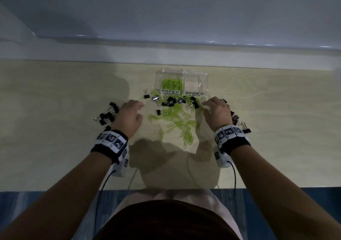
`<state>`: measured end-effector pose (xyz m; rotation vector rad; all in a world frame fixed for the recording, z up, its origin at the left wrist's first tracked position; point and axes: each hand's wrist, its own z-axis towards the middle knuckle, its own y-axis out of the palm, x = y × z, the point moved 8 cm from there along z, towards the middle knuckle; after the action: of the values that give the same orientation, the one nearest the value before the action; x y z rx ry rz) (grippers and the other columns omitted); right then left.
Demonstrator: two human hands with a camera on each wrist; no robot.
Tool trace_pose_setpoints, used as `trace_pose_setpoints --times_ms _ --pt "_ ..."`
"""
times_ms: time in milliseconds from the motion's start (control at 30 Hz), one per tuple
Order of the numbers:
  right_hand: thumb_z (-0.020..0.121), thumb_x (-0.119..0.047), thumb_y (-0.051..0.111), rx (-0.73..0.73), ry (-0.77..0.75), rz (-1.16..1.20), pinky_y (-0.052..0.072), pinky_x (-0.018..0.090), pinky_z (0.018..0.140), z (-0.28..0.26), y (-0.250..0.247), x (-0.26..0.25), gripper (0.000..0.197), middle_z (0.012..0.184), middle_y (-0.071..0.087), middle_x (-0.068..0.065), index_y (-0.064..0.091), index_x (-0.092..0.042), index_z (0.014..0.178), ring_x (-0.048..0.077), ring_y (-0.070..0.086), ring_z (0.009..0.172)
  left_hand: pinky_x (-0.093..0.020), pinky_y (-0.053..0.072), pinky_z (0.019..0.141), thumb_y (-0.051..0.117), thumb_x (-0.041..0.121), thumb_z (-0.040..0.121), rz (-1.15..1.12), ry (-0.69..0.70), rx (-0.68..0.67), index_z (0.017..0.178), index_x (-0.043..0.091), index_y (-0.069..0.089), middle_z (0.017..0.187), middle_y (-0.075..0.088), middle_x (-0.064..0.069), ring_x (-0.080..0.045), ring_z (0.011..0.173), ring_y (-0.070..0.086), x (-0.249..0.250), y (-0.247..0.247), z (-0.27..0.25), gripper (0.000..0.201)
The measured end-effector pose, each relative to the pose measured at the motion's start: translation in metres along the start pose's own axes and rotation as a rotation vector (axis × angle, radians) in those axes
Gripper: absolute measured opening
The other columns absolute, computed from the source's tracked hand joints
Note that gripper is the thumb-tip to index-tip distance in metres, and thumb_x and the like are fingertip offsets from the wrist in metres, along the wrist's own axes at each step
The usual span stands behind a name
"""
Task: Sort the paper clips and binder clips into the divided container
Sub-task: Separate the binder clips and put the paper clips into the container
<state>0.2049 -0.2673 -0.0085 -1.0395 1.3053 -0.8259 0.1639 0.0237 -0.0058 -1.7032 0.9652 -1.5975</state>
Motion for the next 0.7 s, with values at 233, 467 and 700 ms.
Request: trace_pose_setpoints --times_ms 233,467,700 --pt "0.086 -0.028 0.058 -0.217 0.091 -0.105 0.037 0.054 0.098 0.012 0.021 -0.012 0.036 0.116 0.051 0.007 0.057 -0.025 0.121 0.031 0.046 0.108 -0.035 0.041 0.102 0.061 0.014 0.087 0.058 -0.029 -0.124 0.119 0.009 0.058 0.129 0.051 -0.009 -0.025 0.117 0.049 0.038 0.052 0.025 0.032" --pt "0.074 -0.019 0.070 -0.113 -0.028 -0.004 0.046 0.047 0.086 0.007 0.013 -0.017 0.026 0.100 0.059 0.005 0.060 -0.014 0.097 0.027 0.054 0.093 -0.027 0.041 0.079 0.061 0.007 0.084 0.026 -0.031 -0.096 0.091 0.008 0.061 0.099 0.058 -0.007 -0.022 0.093 0.055 0.036 0.053 0.022 0.007" --pt "0.075 -0.002 0.065 0.051 -0.099 0.113 0.041 0.025 0.051 -0.019 -0.010 -0.006 0.014 0.070 0.059 0.008 0.053 -0.007 0.076 0.022 0.050 0.057 -0.029 0.049 0.078 0.061 0.007 0.085 -0.058 0.041 -0.138 0.096 0.010 0.050 0.104 0.055 -0.004 -0.018 0.091 0.058 0.043 0.049 0.011 0.016"
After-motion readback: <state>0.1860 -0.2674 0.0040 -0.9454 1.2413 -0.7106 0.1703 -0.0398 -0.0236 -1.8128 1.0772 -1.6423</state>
